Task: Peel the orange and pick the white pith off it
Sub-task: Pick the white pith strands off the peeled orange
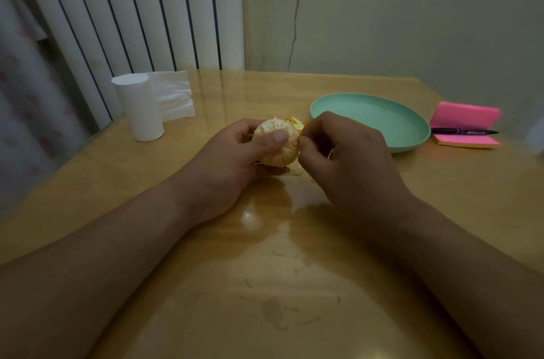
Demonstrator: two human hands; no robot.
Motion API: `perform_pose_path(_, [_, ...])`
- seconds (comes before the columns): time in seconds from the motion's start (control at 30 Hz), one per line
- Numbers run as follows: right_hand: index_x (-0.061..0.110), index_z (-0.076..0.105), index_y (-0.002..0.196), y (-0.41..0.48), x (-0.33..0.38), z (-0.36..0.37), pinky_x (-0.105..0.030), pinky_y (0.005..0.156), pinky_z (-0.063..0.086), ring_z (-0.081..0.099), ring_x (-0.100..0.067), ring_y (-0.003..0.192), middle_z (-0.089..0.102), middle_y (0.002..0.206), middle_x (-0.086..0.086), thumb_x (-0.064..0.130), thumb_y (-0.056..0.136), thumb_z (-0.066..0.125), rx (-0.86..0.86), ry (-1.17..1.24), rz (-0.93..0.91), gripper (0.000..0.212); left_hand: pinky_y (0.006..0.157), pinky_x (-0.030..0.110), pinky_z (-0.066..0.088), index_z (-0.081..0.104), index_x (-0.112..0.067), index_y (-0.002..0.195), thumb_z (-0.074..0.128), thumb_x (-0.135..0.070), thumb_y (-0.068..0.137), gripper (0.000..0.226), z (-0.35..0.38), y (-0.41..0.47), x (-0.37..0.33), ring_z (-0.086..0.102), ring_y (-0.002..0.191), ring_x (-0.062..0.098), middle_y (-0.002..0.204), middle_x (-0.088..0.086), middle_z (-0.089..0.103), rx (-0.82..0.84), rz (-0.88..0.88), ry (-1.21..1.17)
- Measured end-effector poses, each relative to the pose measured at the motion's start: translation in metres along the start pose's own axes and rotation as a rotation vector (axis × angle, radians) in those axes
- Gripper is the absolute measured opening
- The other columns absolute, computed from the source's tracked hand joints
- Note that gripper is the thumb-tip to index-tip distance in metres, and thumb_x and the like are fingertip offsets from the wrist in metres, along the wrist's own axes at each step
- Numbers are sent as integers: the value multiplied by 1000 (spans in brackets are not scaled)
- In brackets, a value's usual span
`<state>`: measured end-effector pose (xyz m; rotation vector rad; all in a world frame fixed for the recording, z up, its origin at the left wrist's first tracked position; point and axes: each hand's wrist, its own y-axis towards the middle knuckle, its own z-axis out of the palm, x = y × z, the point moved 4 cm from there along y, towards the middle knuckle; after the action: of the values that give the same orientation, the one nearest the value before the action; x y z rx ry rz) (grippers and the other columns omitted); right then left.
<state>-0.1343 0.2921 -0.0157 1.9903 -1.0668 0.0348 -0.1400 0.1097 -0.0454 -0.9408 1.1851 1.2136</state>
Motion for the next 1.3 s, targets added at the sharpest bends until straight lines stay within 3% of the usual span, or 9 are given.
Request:
perform_pose_path(0.2, [25,72,105,0,-3,1,-28,70,51,60,-7,81,66,88,15,29,100,69,67,27,10,7,92,37,62,63,-5,137,74,-28,90,54,-4,1,-3,75,111,25,127,14,75,-10,3,-10])
perform_pose_path(0.27, [25,73,107,0,-3,1,-29,69,49,58,-7,79,65,88,15,30,101,68,72,-9,-8,9,86,35,61,62,-5,136,77,-31,85,59,-4,1,-4,75,103,22,122,13,76,-32,9,-2])
perform_pose_path(0.43, [26,73,107,2,3,1,-36,67,51,59,-10,79,67,92,12,35,102,63,89,-181,-109,14,94,44,58,64,-13,129,85,-44,72,68,-6,0,-3,75,103,24,116,10,78,-85,29,107])
perform_pose_path(0.57, [22,71,103,6,10,-2,-38,59,49,60,-19,74,67,89,6,39,103,52,106,-315,-190,26,79,31,59,65,-15,128,84,-49,72,68,-4,-2,-6,76,93,16,114,8,78,-115,39,159])
perform_pose_path(0.67, [19,68,94,7,13,-3,-38,54,45,56,-22,67,62,81,3,34,102,56,69,-338,-217,21,73,23,58,65,-16,126,81,-51,76,63,-2,-3,-7,75,90,10,109,4,79,-115,54,242])
perform_pose_path(0.77, [19,64,87,5,12,-4,-36,53,43,53,-20,65,59,76,5,29,96,65,25,-282,-186,13,72,21,57,66,-14,124,80,-49,79,59,0,-3,-6,73,86,8,104,1,79,-106,58,246])
perform_pose_path(1.03, [22,63,86,3,2,-3,-45,61,51,56,-15,71,59,79,10,30,91,66,6,-42,-96,10,90,38,57,66,-10,131,83,-42,87,57,-1,-2,-1,73,104,22,118,11,76,0,-3,82])
perform_pose_path(1.17, [21,66,85,3,-10,-3,-42,64,51,57,-15,70,62,76,7,23,93,71,-1,129,23,9,88,34,59,66,-8,135,74,-35,96,49,0,-1,-1,72,106,22,122,12,75,55,-10,20])
perform_pose_path(1.3, [22,68,89,3,-13,-1,-39,64,47,58,-15,72,63,74,8,26,102,64,22,171,87,15,86,33,59,66,-5,137,64,-30,100,45,0,0,-2,70,108,21,125,12,74,72,-2,-4])
